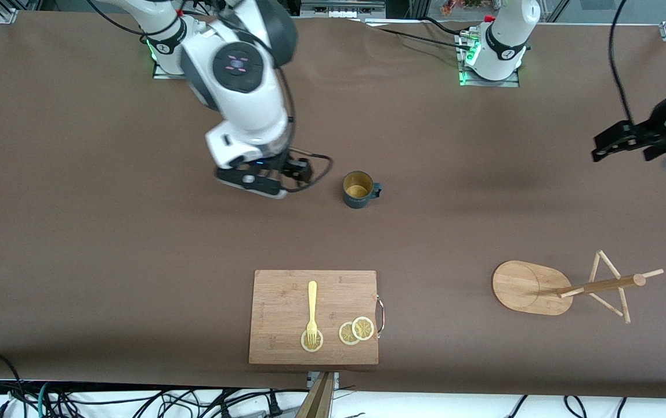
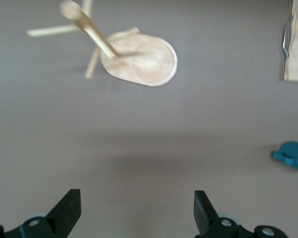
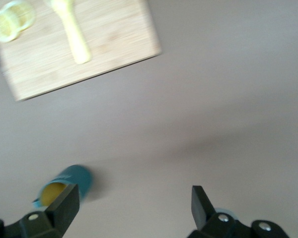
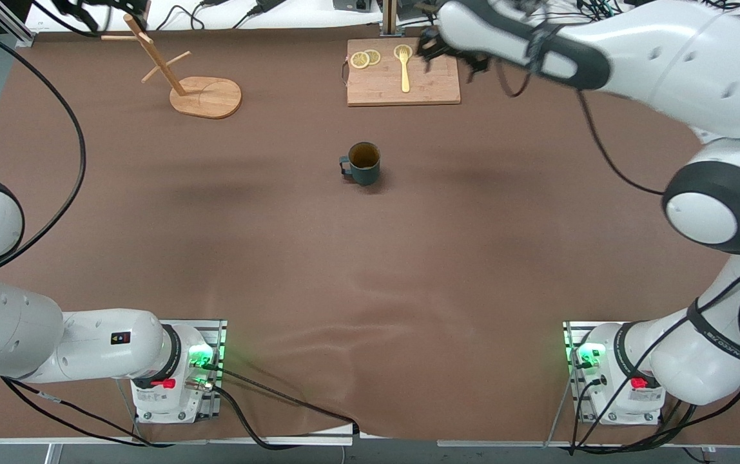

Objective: Pass cup and hang on rack
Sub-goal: 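Release the mug with the right gripper while the left gripper reaches in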

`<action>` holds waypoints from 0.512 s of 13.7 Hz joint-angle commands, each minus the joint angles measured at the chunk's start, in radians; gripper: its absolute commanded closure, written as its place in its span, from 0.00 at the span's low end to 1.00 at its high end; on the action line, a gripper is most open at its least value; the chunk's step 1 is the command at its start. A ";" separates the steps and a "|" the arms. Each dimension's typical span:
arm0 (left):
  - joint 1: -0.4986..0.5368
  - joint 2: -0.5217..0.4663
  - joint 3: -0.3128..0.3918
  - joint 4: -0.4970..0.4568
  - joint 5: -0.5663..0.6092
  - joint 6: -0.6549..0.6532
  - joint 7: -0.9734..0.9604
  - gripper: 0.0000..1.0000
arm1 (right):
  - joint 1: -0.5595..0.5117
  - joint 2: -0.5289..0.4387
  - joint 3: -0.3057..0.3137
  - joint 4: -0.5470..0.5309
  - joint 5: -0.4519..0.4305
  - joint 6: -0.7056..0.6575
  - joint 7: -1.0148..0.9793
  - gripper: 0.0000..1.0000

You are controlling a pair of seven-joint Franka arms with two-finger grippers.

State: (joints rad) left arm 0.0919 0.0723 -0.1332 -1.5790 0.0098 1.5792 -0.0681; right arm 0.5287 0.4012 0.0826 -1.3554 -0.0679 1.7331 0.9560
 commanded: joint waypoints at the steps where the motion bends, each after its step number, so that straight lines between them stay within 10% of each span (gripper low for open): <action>1: 0.014 0.046 -0.034 -0.091 0.033 0.051 0.008 0.00 | -0.022 -0.082 -0.093 -0.031 -0.001 -0.127 -0.112 0.00; 5: 0.015 0.075 -0.036 -0.127 -0.034 0.125 0.086 0.00 | -0.029 -0.131 -0.341 -0.033 0.156 -0.234 -0.447 0.00; 7: 0.026 0.087 -0.036 -0.186 -0.144 0.204 0.152 0.00 | -0.108 -0.136 -0.370 -0.039 0.203 -0.230 -0.637 0.00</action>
State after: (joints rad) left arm 0.0979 0.1723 -0.1605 -1.7071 -0.0566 1.7154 0.0099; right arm 0.4807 0.2916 -0.2690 -1.3631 0.0870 1.5077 0.4669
